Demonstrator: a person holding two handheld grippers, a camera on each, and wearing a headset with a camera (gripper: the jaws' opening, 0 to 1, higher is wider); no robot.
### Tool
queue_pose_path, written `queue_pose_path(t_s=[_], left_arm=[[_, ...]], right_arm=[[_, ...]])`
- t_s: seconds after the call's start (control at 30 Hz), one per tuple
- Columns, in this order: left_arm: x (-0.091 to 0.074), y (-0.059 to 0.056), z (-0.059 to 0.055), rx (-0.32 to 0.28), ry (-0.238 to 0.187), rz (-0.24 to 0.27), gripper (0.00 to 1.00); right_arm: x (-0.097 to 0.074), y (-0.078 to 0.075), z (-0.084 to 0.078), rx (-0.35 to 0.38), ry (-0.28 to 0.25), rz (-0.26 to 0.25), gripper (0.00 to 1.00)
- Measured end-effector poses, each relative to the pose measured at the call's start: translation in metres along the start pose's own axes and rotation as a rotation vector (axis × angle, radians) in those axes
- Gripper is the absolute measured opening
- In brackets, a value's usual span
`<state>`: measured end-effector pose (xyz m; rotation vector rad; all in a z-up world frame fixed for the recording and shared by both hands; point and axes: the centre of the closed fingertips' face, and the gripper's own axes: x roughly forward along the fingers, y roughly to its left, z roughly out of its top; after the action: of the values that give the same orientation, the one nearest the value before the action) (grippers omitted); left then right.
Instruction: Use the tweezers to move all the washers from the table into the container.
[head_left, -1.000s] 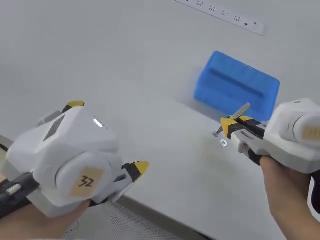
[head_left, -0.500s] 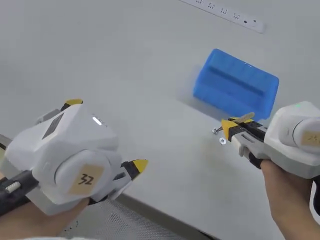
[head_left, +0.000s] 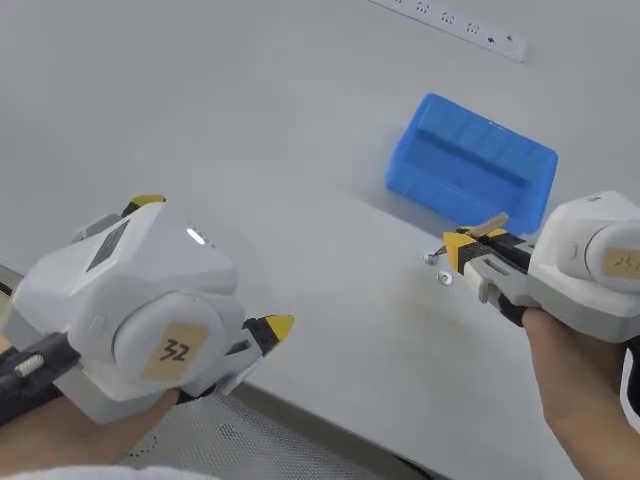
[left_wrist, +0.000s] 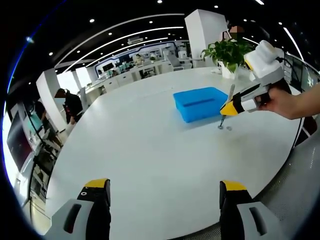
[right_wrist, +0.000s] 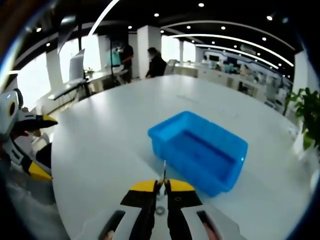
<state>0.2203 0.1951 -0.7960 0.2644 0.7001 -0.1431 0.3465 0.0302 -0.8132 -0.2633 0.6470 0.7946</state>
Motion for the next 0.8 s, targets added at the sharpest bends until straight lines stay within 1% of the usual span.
queue_pose_path(t_s=[0.23, 0.4, 0.53, 0.63, 0.73, 0.8], left_arm=[[-0.0001, -0.0004, 0.0, 0.002, 0.0, 0.0, 0.92], [-0.0003, -0.0002, 0.0002, -0.001, 0.0, 0.0, 0.91], [-0.0004, -0.0005, 0.0001, -0.001, 0.001, -0.002, 0.91], [-0.0005, -0.0006, 0.0004, -0.001, 0.0, -0.003, 0.92], [-0.0006, -0.0007, 0.0005, -0.001, -0.001, -0.004, 0.92], [-0.0004, -0.0009, -0.0003, 0.001, 0.003, -0.005, 0.91]], right_arm=[[-0.0004, 0.0016, 0.0008, 0.017, -0.001, 0.006, 0.04], [0.0008, 0.0018, -0.0004, 0.013, 0.005, 0.009, 0.04], [0.0016, 0.0019, -0.0001, 0.001, 0.007, 0.007, 0.04], [0.0029, 0.0049, 0.0009, -0.041, 0.017, 0.012, 0.03], [0.0033, 0.0052, 0.0012, -0.048, 0.024, 0.015, 0.03], [0.0025, 0.006, 0.0032, -0.035, 0.025, 0.024, 0.03]])
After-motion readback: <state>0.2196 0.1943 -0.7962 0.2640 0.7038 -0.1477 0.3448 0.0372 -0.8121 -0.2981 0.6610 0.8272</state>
